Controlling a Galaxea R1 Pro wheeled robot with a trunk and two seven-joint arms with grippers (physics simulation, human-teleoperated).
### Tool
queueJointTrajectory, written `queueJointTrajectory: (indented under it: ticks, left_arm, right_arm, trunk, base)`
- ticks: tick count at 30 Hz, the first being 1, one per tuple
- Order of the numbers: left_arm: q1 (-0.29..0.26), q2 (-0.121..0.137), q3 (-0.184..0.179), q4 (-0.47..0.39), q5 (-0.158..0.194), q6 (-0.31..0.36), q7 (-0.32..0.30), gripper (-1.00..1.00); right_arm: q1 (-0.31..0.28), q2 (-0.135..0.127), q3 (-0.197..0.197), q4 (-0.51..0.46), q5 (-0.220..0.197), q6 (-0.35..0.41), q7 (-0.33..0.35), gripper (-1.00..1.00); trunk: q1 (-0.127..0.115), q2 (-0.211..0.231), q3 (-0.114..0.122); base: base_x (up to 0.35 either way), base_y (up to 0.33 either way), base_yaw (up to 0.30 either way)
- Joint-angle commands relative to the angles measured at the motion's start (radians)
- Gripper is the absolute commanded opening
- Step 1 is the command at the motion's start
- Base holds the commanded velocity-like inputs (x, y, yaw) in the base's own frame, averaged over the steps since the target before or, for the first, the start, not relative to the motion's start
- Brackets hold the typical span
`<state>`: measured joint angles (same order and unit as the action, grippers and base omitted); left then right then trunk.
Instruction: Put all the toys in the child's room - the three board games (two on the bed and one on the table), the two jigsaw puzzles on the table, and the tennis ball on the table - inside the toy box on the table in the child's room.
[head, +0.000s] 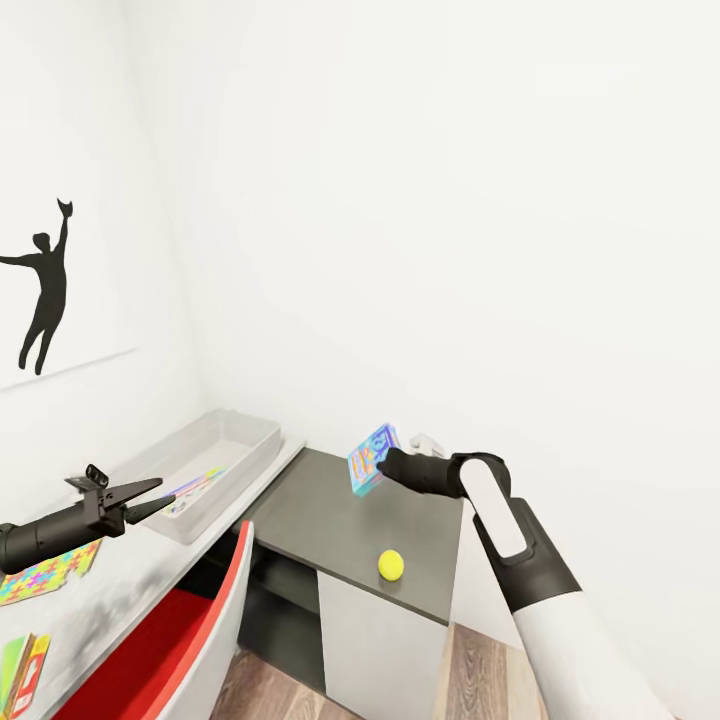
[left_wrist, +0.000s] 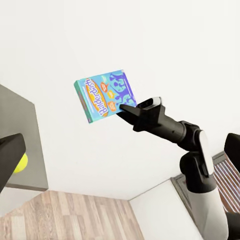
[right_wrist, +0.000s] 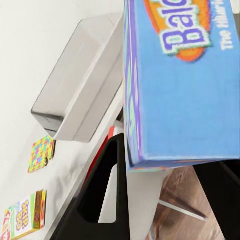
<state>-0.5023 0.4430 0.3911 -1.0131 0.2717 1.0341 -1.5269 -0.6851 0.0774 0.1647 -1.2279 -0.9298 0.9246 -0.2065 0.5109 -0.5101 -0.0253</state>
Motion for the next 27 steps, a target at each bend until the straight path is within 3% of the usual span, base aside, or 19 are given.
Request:
queueJointTrajectory:
  ticks: [1,9,13,16,21,27]
  left_arm:
    - [-0.001,0.0,0.0,0.0,0.0,0.011,-0.004,1.0]
    - [-0.001,0.002,0.0,0.004,0.001,0.011,-0.004,1.0]
    - [-0.001,0.002,0.0,0.006,0.0,0.011,-0.004,1.0]
    - [-0.001,0.002,0.001,0.007,0.0,0.011,-0.004,1.0]
    - [-0.001,0.002,0.002,0.007,0.0,0.011,-0.004,1.0]
    - [0.0,0.004,0.005,0.008,0.0,0.011,-0.002,1.0]
  right_arm:
    - [-0.002,0.0,0.0,-0.001,-0.011,0.002,-0.011,-1.0]
    - [-0.004,0.007,0.002,0.001,-0.011,-0.005,-0.011,-1.0]
    - [-0.002,0.037,0.007,0.004,-0.004,-0.007,-0.013,-1.0]
    - [-0.002,0.043,0.011,0.004,-0.001,-0.007,-0.022,-1.0]
    - [-0.002,0.047,0.013,0.002,-0.004,-0.007,-0.064,-1.0]
    - [-0.005,0.042,0.007,-0.006,-0.011,0.007,-0.09,-1.0]
  trunk:
    - [0.001,-0.002,-0.002]
    - [0.001,-0.002,-0.001]
    - [0.001,-0.002,0.0]
    - [0.001,-0.002,0.0]
    - [0.001,-0.002,0.001]
    - [0.001,-0.002,0.001]
  base:
    - [0.005,0.0,0.0]
    - [0.001,0.0,0.112]
    - [-0.104,0.0,0.265]
    - [-0.219,-0.005,0.28]
    - [-0.118,-0.025,0.245]
    - [-0.014,-0.003,0.04]
